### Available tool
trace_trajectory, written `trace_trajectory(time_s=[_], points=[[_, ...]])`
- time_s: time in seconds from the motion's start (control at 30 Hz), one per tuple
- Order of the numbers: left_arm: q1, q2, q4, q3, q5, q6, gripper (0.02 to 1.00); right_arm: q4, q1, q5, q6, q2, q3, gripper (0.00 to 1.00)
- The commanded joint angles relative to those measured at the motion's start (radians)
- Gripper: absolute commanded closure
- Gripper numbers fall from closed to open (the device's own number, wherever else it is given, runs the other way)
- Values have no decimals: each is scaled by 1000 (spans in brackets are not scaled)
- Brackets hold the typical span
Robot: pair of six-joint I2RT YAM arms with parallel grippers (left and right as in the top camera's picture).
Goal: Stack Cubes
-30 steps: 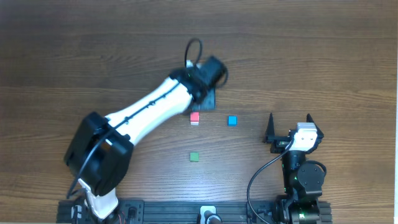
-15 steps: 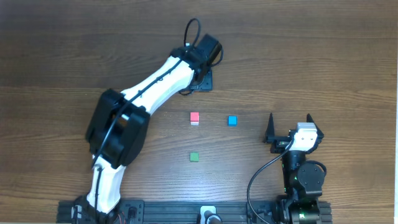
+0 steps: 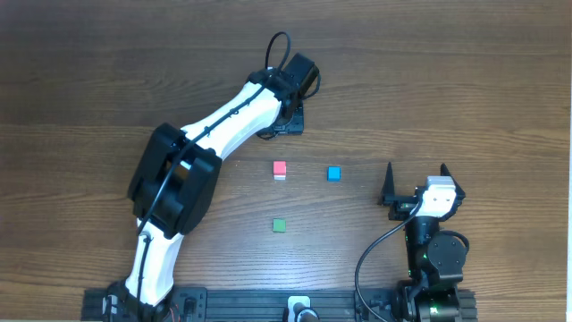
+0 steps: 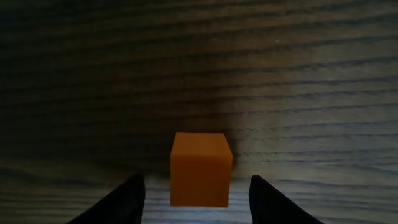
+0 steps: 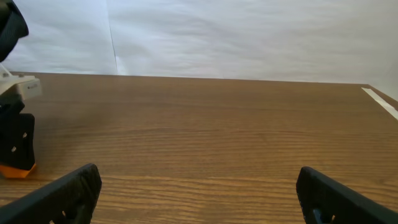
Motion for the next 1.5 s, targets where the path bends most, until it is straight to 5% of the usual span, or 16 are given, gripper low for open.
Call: trace_trajectory(time_s=[0.03,0.5,0.9,1.23,1.5], points=[[10,37,9,15,-5,14,474,-2,-5,10,-5,-5,-5,7],[16,63,33,15,-1,10,647,-2,-5,10,-5,-5,-5,7],[15,52,37,15,15,3,912,-2,-5,10,-5,-5,-5,7],[-31,-193,-67,-10,14,-21,976,-2,-5,10,-5,-5,-5,9],[-140,-488,-5,-294,-9,-137,976,-2,-5,10,-5,-5,-5,9]])
